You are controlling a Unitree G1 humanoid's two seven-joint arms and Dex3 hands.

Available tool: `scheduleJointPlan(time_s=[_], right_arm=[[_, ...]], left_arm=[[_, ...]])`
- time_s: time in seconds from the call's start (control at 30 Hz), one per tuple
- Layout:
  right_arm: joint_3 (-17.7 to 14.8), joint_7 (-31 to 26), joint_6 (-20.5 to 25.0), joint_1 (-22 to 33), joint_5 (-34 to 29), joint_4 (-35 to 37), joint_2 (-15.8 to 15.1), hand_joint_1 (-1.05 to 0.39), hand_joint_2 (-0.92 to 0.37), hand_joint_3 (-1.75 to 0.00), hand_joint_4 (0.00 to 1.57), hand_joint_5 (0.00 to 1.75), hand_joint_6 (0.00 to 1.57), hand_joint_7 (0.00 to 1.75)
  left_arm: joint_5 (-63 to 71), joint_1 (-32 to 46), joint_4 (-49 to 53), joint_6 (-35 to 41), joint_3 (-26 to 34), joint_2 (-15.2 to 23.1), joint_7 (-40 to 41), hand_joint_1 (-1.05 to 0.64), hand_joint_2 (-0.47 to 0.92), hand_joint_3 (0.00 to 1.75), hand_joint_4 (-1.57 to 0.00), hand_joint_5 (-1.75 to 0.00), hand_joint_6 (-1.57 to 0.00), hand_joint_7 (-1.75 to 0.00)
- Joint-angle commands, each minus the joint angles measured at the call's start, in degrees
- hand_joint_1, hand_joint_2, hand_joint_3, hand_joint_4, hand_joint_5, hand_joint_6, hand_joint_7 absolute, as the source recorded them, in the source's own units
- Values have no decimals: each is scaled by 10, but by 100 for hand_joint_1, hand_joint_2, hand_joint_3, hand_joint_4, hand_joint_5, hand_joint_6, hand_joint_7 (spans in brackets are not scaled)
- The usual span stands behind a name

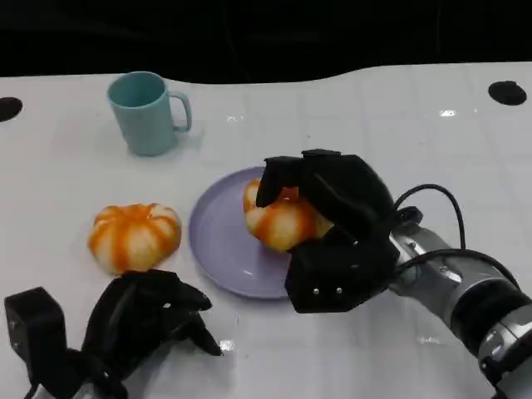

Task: Grasp the bread from the table and place it into the plate.

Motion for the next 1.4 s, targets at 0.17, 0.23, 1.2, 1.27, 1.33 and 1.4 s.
scheduleJointPlan(time_s=[0.17, 0.23, 1.2, 1.27, 1.33, 1.4], right_arm=[[6, 55, 25, -18, 3, -4, -6, -41, -85, -22, 52, 65, 66, 19], [6, 78, 28, -16, 5, -9, -11, -49, -90, -15, 39, 49, 57, 9], [-78, 146, -30, 177, 77, -289, -139, -52, -92, -4, 34, 46, 45, 9], [-86, 128, -50, 191, 78, -295, -144, -45, -92, -2, 40, 50, 51, 11], [-95, 116, -68, 212, 81, -306, -152, -37, -92, -2, 45, 60, 58, 13], [-104, 104, -82, 232, 80, -320, -158, -30, -92, -2, 48, 77, 66, 15]], left_arm=[[4, 10, -11, -3, -2, 5, 9, -105, 74, 0, -157, -61, -157, -20], [4, 9, -11, -2, -2, 5, 9, -105, 74, 0, -157, -61, -157, -20], [5, -3, 4, -4, -2, 5, 13, -105, 74, 0, -157, -61, -157, -20], [5, -4, 7, -7, -2, 5, 12, -105, 74, 0, -157, -61, -157, -19], [5, -7, 11, -7, -1, 4, 13, -105, 74, 0, -157, -60, -157, -19], [5, -8, 13, -7, -1, 3, 14, -105, 74, 0, -157, -60, -157, -19]])
